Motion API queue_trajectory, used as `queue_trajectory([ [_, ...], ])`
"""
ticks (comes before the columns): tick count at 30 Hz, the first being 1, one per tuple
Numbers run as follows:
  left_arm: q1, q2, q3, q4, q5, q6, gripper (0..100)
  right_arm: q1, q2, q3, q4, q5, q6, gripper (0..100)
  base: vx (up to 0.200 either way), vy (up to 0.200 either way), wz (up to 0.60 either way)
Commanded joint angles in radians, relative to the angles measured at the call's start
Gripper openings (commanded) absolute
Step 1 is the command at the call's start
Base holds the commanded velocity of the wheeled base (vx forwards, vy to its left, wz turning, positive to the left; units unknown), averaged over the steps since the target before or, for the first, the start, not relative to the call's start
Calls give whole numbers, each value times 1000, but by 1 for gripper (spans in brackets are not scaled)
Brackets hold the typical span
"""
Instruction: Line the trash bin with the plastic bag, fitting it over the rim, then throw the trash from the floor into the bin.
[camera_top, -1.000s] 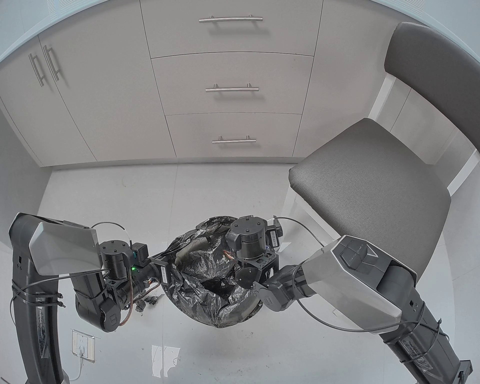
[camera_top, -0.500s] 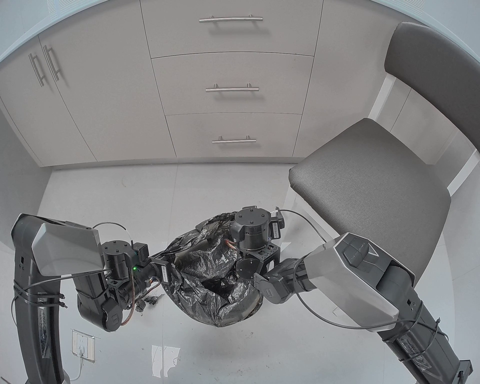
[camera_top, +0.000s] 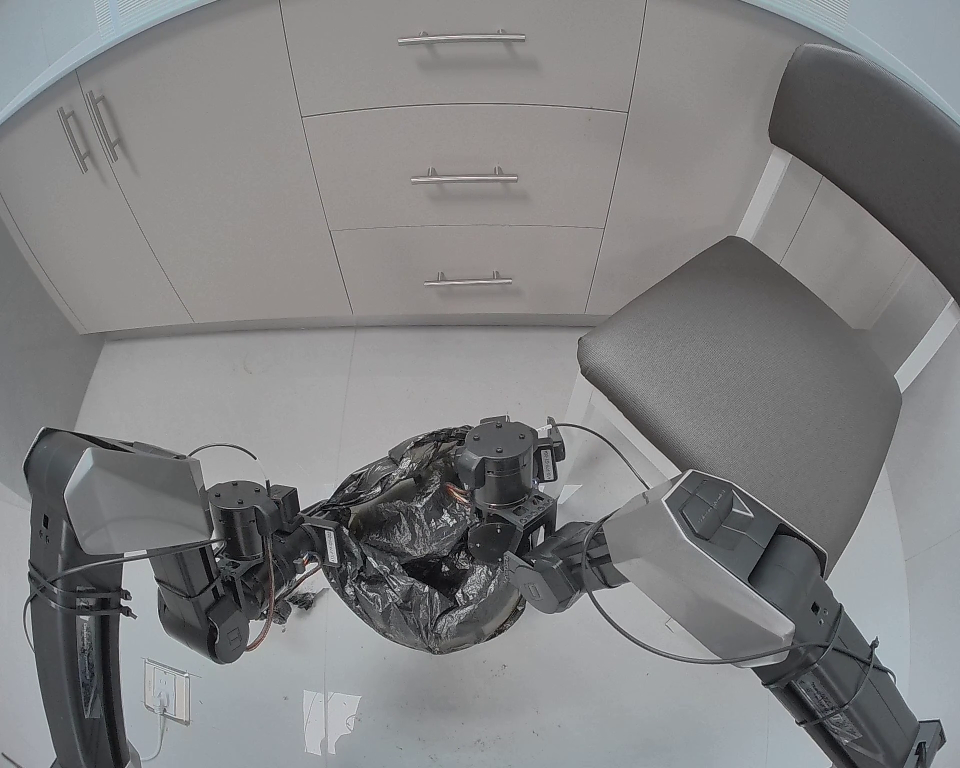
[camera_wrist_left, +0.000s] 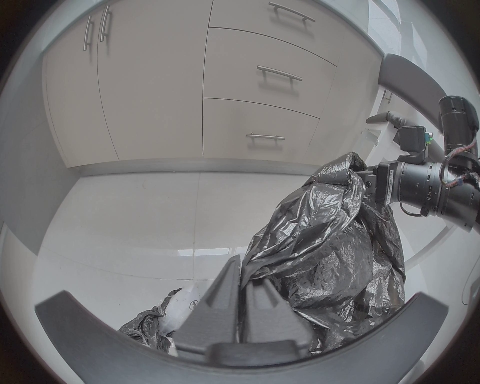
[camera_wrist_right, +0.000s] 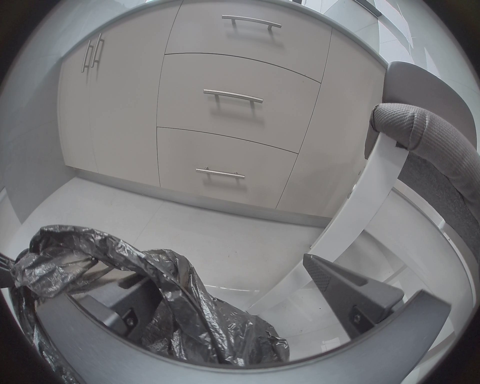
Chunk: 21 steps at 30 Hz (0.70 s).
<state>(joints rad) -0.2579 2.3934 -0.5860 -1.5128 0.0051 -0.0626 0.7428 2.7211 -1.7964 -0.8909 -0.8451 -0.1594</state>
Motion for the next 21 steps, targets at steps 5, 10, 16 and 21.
queue_trajectory([
  [5, 0, 1, -6, 5, 10, 0, 100, 0, 3, 0, 0, 0, 0, 100, 0, 0, 0],
  [10, 6, 3, -12, 0, 15, -2, 100, -6, 11, -1, 0, -2, 0, 100, 0, 0, 0],
  [16, 17, 10, -40, 2, 47, -2, 100, -10, 23, -6, -3, 0, 1, 100, 0, 0, 0],
  [21, 29, 26, -71, 8, 82, -2, 100, -13, 29, -9, -22, 0, 0, 100, 0, 0, 0],
])
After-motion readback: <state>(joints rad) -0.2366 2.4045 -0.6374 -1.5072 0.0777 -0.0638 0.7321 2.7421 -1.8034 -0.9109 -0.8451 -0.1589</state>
